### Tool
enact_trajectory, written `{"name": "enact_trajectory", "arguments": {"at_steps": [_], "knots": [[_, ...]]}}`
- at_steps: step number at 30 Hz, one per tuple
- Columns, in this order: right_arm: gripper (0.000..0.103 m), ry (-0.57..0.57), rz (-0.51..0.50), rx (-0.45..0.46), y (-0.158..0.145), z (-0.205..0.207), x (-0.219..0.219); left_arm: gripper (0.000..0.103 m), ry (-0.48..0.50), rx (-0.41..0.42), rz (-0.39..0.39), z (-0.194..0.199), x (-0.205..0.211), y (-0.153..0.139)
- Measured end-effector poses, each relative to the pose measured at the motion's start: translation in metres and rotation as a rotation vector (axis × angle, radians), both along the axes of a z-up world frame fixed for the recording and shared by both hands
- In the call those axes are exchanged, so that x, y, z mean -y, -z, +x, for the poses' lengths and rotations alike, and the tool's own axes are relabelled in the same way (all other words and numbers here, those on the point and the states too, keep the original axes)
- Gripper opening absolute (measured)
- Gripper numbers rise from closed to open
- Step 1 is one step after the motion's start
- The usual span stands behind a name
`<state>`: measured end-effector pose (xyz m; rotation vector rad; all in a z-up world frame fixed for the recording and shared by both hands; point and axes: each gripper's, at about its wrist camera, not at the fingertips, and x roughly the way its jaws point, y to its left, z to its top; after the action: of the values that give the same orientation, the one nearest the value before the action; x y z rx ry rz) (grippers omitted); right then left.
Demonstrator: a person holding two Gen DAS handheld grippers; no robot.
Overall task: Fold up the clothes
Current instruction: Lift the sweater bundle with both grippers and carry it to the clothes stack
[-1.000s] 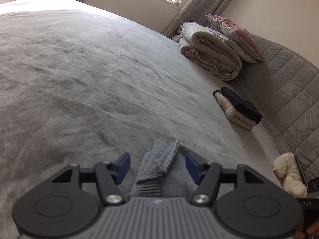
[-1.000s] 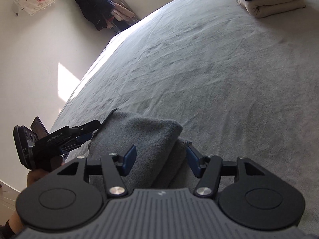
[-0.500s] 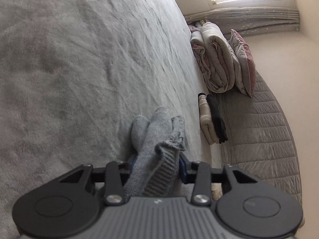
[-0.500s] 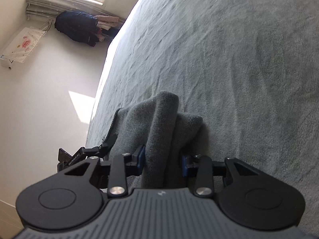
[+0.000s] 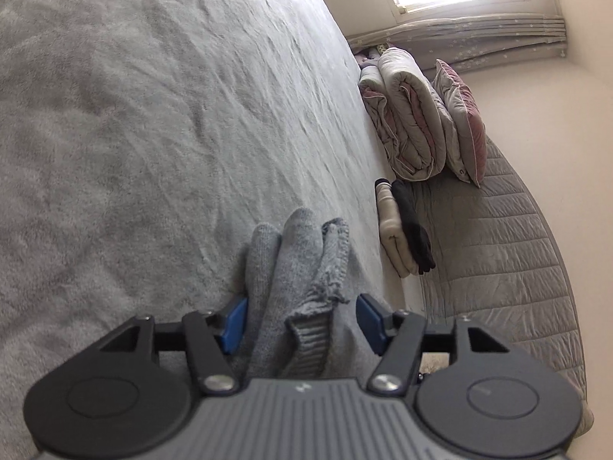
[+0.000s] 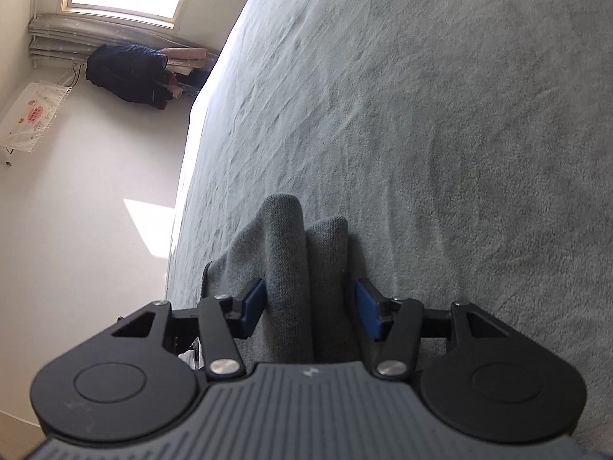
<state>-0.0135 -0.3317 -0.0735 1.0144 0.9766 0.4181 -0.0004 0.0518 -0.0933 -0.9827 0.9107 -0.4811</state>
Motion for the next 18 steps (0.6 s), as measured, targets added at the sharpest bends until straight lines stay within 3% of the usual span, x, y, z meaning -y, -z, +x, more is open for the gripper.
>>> {"name": "enact_trajectory", "arguments": {"at_steps": [3, 5, 6, 7, 9, 18], "knots": [[0.057, 0.001, -0.014, 0.03, 0.002, -0.003, -0.01, 0.067, 0.044, 0.006, 0.062, 0.006, 0.011, -0.003], [0.055, 0.028, -0.016, 0.05, 0.003, -0.008, -0.015, 0.058, 0.035, -0.014, 0.059, 0.008, 0.015, -0.004], [0.05, 0.045, -0.006, 0.052, 0.003, -0.01, -0.016, 0.048, 0.033, -0.031, 0.026, 0.009, 0.017, -0.003], [0.04, 0.063, 0.022, 0.035, 0.005, -0.012, -0.015, 0.047, 0.031, -0.047, -0.007, 0.009, 0.019, -0.002], [0.036, 0.096, 0.079, 0.0, 0.005, -0.013, -0.008, 0.045, 0.014, -0.04, -0.027, 0.009, 0.021, -0.004], [0.033, 0.16, 0.131, 0.045, -0.04, 0.02, 0.028, 0.043, -0.035, 0.027, -0.059, 0.043, 0.058, -0.037]]}}
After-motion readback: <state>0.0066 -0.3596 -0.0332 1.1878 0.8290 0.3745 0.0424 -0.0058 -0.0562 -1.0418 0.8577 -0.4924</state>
